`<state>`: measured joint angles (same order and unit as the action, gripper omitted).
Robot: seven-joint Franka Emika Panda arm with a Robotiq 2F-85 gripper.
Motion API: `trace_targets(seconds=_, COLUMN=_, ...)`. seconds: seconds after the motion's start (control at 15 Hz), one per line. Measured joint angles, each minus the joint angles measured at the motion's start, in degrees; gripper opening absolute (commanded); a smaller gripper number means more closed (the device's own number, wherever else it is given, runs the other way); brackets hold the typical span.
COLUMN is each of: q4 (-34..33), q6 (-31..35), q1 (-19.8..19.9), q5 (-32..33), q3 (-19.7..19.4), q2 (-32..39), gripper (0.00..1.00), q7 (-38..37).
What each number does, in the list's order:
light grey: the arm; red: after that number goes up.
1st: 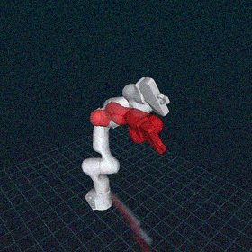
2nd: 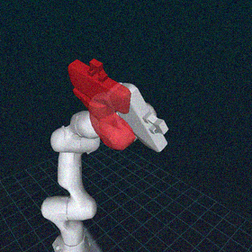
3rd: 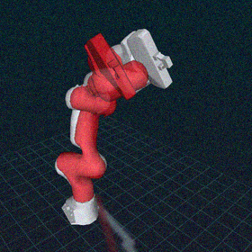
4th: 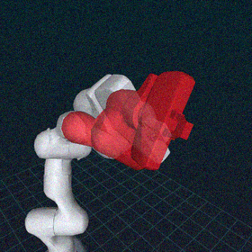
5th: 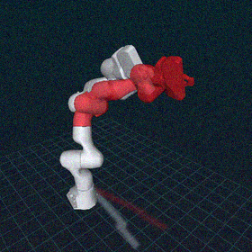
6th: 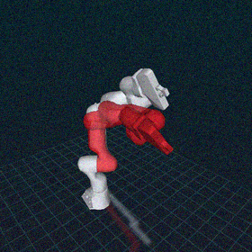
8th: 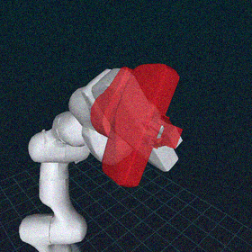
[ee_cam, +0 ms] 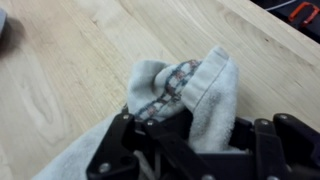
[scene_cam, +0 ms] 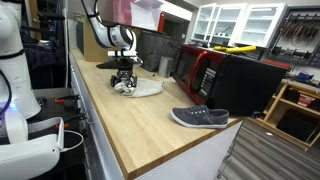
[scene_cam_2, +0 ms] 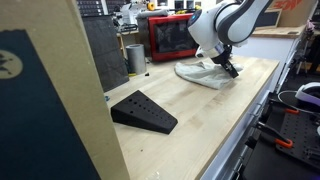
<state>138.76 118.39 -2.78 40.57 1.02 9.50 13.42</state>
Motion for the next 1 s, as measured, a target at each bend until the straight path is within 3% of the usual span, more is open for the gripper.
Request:
trace_targets(seconds=0.53, q4=-4.0, q6=0.2, q1=4.9, q5=11.9, q3=-4.1, q2=1.0, gripper=0.03, q7=0.0)
trace_targets(seconds=1.0, q4=-4.6, q6=1.3, q1=6.3, q5=13.4, q3=-4.3, q2=1.1, gripper=0.03, q7=-0.2)
